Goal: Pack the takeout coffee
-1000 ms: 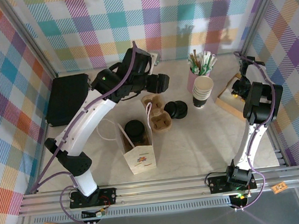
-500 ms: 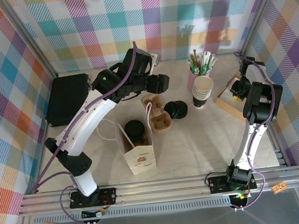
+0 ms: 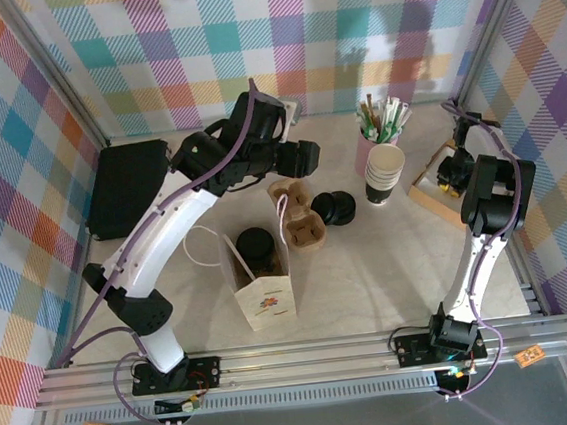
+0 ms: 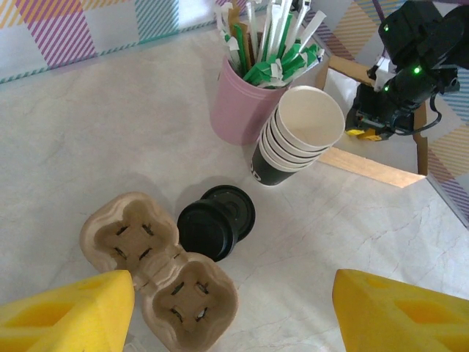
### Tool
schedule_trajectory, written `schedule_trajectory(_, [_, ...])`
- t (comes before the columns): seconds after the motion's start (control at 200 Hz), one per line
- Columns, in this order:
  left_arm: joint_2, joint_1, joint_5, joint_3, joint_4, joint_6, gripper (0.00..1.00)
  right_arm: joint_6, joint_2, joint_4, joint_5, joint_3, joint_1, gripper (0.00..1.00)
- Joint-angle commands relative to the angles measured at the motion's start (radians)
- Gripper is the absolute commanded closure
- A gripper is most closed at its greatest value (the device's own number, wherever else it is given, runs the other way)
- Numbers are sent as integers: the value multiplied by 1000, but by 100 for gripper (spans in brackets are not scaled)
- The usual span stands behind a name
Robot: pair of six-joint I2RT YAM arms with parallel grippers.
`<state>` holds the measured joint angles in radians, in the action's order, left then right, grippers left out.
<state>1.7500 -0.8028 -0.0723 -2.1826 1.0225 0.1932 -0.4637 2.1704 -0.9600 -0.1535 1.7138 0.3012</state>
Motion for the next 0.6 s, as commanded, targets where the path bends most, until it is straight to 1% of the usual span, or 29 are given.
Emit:
schedule_trajectory(0.0, [-38, -1, -4, 3, 23, -10, 28, -17, -6, -1, 21, -35, 7, 74])
schedule_trajectory(0.02, [-38, -1, -5, 4, 24, -11, 28, -19, -8, -4, 19, -38, 7, 66])
schedule_trajectory(0.065, [-42, -1, -7, 3, 28, -15, 28, -22, -9, -11, 8, -40, 7, 46])
schedule_trajectory(0.09, [-45, -1, -7, 5, 28, -16, 28, -21, -12, -10, 6, -44, 7, 39])
schedule_trajectory(0.125, [-46, -1, -10, 7, 28, -18, 28, -21, -17, -6, 6, -51, 7, 37])
schedule_trajectory(0.29, [-55, -2, -9, 23, 27, -19, 28, -9, -21, -7, -1, -69, 7, 33])
schedule_trajectory(0.335, [-57, -1, -8, 27, 27, -18, 28, -10, -13, -6, 4, -72, 7, 36])
schedule_trajectory(0.42, [-60, -1, -6, 29, 28, -18, 28, -16, -11, 5, 23, -88, 7, 52])
schedule_trajectory(0.535, [-65, -1, -9, 32, 28, -21, 28, -25, -20, 25, 45, -111, 7, 68])
schedule_trajectory(0.595, [-69, -1, -10, 36, 30, -22, 28, -26, -32, 37, 57, -124, 7, 75])
